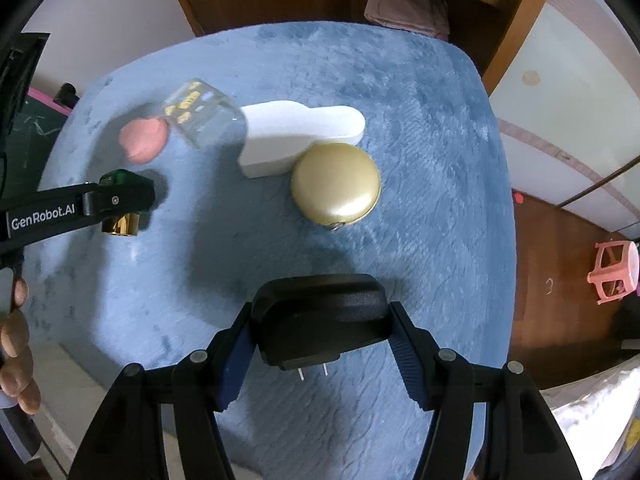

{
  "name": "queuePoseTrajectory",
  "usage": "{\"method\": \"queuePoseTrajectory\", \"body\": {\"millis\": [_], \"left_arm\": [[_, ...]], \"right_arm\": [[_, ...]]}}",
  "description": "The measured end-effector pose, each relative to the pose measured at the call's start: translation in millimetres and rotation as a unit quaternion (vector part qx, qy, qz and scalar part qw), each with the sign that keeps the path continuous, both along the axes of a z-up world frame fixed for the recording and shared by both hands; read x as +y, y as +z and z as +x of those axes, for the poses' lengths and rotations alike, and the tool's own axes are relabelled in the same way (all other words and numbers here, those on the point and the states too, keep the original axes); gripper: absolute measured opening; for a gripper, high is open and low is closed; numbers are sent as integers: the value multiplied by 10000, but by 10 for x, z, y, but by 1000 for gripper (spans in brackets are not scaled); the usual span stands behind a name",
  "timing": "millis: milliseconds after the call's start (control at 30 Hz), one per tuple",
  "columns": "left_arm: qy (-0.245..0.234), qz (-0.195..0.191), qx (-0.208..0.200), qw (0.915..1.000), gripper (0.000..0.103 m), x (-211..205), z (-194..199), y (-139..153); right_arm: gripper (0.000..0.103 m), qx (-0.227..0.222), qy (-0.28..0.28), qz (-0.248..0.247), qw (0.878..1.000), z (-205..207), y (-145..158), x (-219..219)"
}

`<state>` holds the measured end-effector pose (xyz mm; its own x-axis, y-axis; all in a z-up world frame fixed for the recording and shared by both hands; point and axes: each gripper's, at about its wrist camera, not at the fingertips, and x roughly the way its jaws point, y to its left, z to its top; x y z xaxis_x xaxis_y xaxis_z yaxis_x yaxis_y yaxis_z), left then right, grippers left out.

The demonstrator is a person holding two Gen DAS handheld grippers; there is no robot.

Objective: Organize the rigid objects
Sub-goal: 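Carry the bottle and black charger into the tray and open both tools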

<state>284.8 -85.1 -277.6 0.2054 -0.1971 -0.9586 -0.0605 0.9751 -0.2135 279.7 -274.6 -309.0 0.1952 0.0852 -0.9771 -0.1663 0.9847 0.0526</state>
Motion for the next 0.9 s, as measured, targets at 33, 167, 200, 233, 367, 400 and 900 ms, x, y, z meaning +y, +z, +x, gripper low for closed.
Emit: {"method": "queuePoseTrajectory", "body": {"millis": [33,167,200,233,367,400,900], "left_arm": [[-4,-18,-19,10000,43,12,-13,67],[-32,-74,-130,9999,43,83,-123,313],[-52,-85,-165,9998,43,108,-140,377],[-78,-94,-207,9997,43,123,-179,455],[-226,-84,-386,9990,43,69,-309,713],[-268,-80,-446,9986,43,85,-376,794],[-639,176,-968,9931,43,393,-1389,1442]], "right_arm": [[64,-21,4,4,10000,-25,31,-3],[64,-112,50,16,9999,-142,231,50],[64,-147,57,41,9999,-184,285,55],[64,-177,65,63,9998,-189,355,95],[64,-385,167,130,9990,-313,596,147],[64,-447,208,163,9987,-388,693,175],[64,-1153,681,528,9896,-1238,1555,524]]}}
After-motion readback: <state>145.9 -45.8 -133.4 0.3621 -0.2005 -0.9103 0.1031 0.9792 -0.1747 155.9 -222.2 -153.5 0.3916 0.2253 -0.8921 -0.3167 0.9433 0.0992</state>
